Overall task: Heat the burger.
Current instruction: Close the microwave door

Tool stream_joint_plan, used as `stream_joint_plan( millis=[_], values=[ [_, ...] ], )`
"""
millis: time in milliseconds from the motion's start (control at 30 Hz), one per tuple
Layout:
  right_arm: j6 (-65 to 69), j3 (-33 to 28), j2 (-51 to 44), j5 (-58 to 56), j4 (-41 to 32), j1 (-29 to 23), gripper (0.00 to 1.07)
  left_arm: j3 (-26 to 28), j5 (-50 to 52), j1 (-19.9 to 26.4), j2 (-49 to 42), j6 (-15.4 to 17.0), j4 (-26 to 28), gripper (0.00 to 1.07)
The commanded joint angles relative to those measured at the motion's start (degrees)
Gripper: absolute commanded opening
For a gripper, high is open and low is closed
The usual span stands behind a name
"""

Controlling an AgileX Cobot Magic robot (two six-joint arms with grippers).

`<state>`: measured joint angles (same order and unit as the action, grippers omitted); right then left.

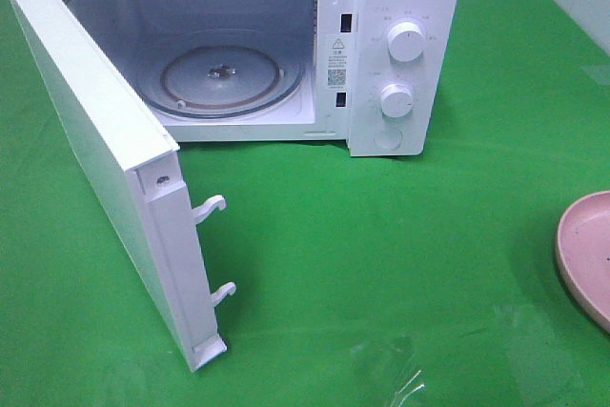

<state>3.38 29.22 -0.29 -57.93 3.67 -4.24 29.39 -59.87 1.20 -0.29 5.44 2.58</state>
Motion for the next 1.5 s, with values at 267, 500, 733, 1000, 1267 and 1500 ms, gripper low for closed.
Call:
stream_joint_plan(
  millis=[267,500,733,1000,1267,1500],
  values=[
    [-0.4,-0.2,-1.4,0.7,0.0,0.4,0.76,4.0,3.0,0.1,2.3,0.0,0.2,0.98],
    [-0.4,-0.2,-1.4,0.7,0.0,0.4,0.76,4.1,7.9,0.1,9.0,-0.1,-1.7,0.69],
    [-0.4,-0.2,-1.4,0.7,0.0,0.4,0.76,4.0,13.4,0.1,16.1,0.1,-2.6,0.32],
    [-0.4,-0.2,-1.4,0.7,0.0,0.4,0.76,4.0,30.9,0.1,28.4,-0.1,-3.9,0.0],
    [-0.4,-0.2,-1.4,0.7,0.0,0.4,0.76,3.2,44.2,0.1,37.7,-0.2,-4.8,0.0],
    [-0.4,-0.2,-1.4,0.7,0.0,0.4,0.76,-7.4,68.9,0.1,47.0,-1.7,-4.8,0.0]
  ],
)
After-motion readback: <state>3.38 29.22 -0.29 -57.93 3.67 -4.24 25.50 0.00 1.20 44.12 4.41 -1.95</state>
